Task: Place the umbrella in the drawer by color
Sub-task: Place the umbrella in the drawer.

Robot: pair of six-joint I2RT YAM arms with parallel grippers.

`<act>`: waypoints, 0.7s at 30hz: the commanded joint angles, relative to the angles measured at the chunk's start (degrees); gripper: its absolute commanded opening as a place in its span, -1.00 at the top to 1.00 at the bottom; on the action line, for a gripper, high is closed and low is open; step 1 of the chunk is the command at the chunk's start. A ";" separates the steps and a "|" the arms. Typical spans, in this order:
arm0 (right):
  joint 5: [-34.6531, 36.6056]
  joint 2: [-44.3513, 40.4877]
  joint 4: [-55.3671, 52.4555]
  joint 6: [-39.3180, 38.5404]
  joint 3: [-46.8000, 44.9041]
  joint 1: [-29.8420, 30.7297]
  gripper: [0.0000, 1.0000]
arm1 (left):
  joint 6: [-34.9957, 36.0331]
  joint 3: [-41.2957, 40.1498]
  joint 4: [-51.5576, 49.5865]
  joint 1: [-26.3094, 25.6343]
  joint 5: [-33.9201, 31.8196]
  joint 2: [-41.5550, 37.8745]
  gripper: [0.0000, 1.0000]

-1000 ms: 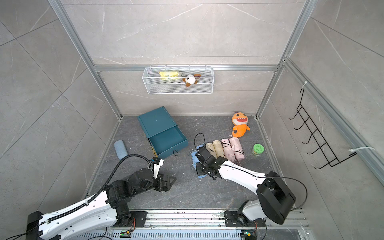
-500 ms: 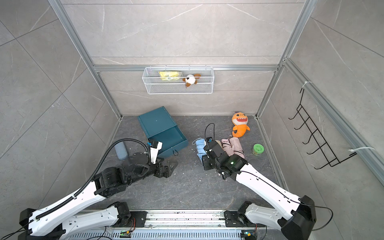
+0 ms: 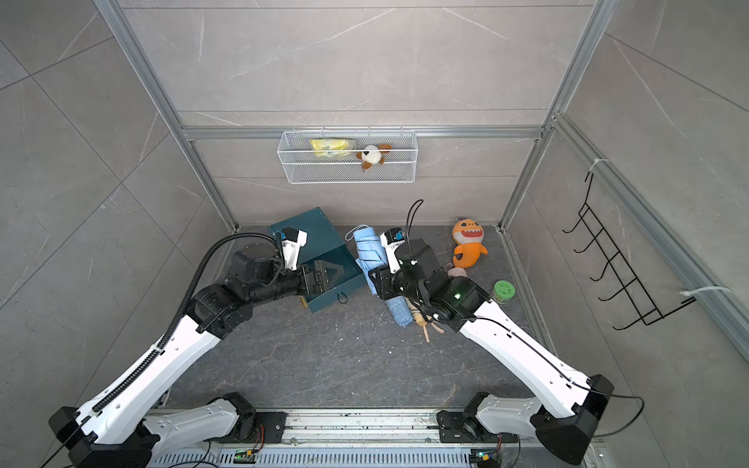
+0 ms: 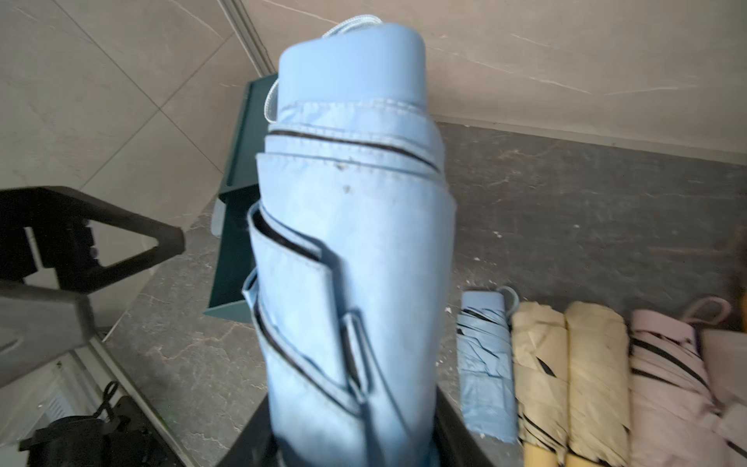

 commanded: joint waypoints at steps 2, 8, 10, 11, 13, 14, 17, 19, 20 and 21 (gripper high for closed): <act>-3.46 3.58 6.17 -0.72 5.49 1.62 0.32 | -2.31 2.03 8.68 0.78 8.37 1.03 -1.00; -4.74 6.21 7.67 -0.72 8.18 3.12 0.31 | -3.31 2.13 10.51 1.46 8.05 2.90 -1.00; -5.00 6.68 8.20 -0.63 8.47 3.62 0.31 | -3.63 1.71 11.60 1.62 7.78 3.16 -1.00; -5.09 6.87 8.38 -0.59 8.54 3.88 0.32 | -3.92 1.49 12.30 1.81 7.54 3.23 -1.00; -5.31 7.14 8.76 -0.45 8.55 4.32 0.31 | -4.32 1.22 13.37 2.19 7.42 3.52 -1.00; -5.51 7.23 9.02 -0.37 8.59 4.53 0.31 | -4.29 1.21 13.70 2.49 7.28 3.74 -1.00; -5.55 7.50 9.38 -0.28 8.54 5.14 0.31 | -4.71 0.96 14.76 3.27 6.90 4.21 -1.00; -5.53 7.58 9.56 -0.28 8.50 5.32 0.31 | -5.47 0.23 16.40 3.73 7.49 4.34 -0.99; -5.45 7.67 9.65 -0.28 8.51 5.38 0.31 | -5.75 -0.21 17.37 3.83 7.96 4.39 -1.00; -5.38 7.67 9.72 -0.28 8.47 5.40 0.31 | -6.06 -0.59 17.97 3.81 8.28 4.53 -0.99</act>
